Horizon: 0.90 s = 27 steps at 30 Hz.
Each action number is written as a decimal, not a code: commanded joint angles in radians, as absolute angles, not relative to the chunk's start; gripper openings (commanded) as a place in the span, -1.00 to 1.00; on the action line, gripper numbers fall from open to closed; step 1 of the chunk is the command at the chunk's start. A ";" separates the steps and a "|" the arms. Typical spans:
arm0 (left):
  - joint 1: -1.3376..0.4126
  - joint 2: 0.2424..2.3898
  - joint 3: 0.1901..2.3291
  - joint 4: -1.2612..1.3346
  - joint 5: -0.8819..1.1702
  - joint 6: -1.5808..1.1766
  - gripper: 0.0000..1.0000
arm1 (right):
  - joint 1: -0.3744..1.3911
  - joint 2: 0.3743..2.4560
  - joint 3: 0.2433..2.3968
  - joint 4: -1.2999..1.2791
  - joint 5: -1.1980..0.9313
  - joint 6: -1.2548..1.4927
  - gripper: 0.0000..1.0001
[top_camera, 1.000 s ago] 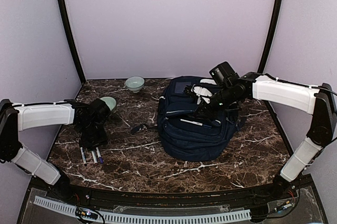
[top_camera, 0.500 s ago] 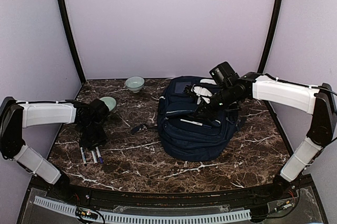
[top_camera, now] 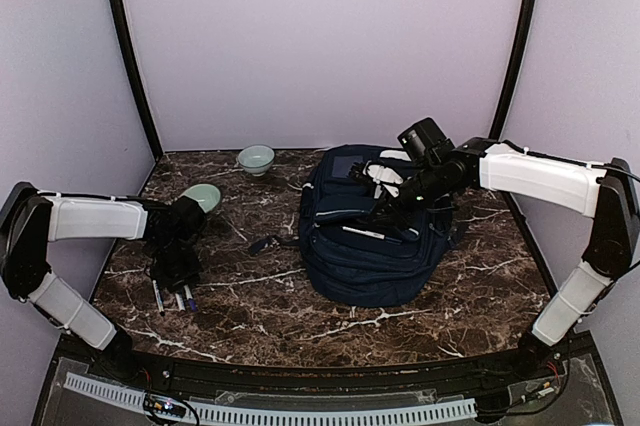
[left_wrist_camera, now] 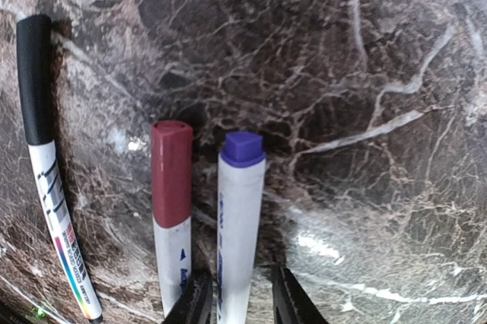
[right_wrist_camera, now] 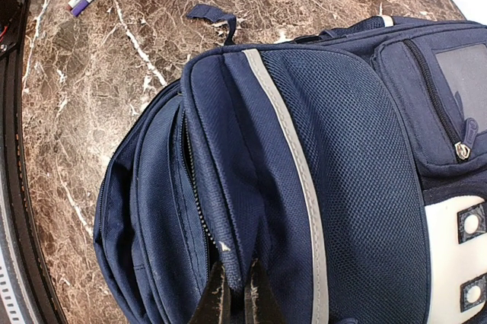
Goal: Pack the student bag
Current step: Pick up the pen at the center of the board, then place the pen in the upper front pocket of the bag.
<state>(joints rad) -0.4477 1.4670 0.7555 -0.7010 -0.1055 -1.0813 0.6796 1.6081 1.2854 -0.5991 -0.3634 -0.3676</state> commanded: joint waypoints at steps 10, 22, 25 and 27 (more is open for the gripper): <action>-0.449 1.411 0.781 -0.702 -0.062 -1.044 -1.00 | 0.677 1.586 1.288 -0.557 -0.407 -0.364 -1.00; -0.675 1.268 0.882 -0.269 0.029 -0.636 -1.00 | 0.662 1.553 1.335 -0.577 -0.366 -0.362 -1.00; -0.750 1.319 0.928 -0.146 0.078 -0.530 -1.00 | 0.655 1.560 1.357 -0.591 -0.375 -0.358 -1.00; -0.820 1.384 1.006 -0.125 0.074 -0.435 -1.00 | 0.651 1.571 1.374 -0.605 -0.381 -0.355 -1.00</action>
<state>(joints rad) -0.7204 1.3048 0.8909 -0.2970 0.0177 -0.6662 0.6636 1.6073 1.3113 -0.6182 -0.3550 -0.3649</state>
